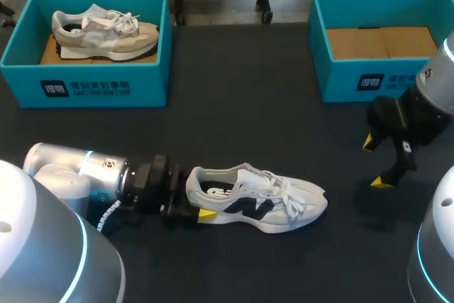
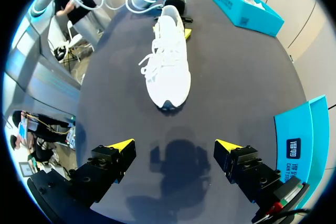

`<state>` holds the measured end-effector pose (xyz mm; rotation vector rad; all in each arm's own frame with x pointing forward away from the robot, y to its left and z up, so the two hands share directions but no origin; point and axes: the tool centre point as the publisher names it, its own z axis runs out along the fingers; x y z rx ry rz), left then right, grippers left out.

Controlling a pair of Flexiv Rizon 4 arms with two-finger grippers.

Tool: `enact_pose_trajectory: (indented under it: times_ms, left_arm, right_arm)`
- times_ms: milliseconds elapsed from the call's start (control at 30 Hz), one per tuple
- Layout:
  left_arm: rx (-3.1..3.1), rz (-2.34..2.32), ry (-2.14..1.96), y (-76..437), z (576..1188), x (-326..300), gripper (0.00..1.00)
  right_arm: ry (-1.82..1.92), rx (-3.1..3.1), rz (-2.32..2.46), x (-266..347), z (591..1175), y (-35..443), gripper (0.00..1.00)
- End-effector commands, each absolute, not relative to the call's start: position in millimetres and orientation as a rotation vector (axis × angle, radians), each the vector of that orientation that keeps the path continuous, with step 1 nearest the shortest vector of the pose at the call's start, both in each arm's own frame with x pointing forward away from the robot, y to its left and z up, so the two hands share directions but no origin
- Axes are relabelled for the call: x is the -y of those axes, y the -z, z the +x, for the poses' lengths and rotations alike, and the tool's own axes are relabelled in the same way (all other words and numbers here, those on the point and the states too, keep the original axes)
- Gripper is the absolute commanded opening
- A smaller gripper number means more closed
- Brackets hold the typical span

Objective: Take the shoe out of the shoebox, open the shoe tongue, remove and reinsert the insole, then place the shoe into the shoebox

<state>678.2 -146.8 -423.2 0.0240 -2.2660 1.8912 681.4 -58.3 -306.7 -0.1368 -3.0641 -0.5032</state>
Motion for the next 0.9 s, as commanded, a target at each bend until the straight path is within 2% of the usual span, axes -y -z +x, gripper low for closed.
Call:
enact_pose_trajectory:
  times_ms: [33,133,233,433,733,900]
  left_arm:
    - [2.271,0.028,-1.89,425,677,144,0.0]
    - [2.271,0.028,-1.89,425,677,144,0.0]
    - [2.271,0.028,-1.89,425,677,144,0.0]
    - [2.271,0.028,-1.89,425,677,144,0.0]
    - [2.271,0.028,-1.89,425,677,144,0.0]
    - [2.271,0.028,-1.89,425,677,144,0.0]
  right_arm:
    - [0.501,3.067,-0.138,58,680,307,1.0]
    - [0.502,3.057,-0.166,58,685,304,1.0]
    - [0.387,2.98,-0.455,52,705,301,1.0]
    - [0.245,2.833,-0.923,27,708,293,1.0]
    - [0.068,2.567,-1.732,-7,679,270,1.0]
    - [0.051,2.494,-1.884,-39,661,254,1.0]
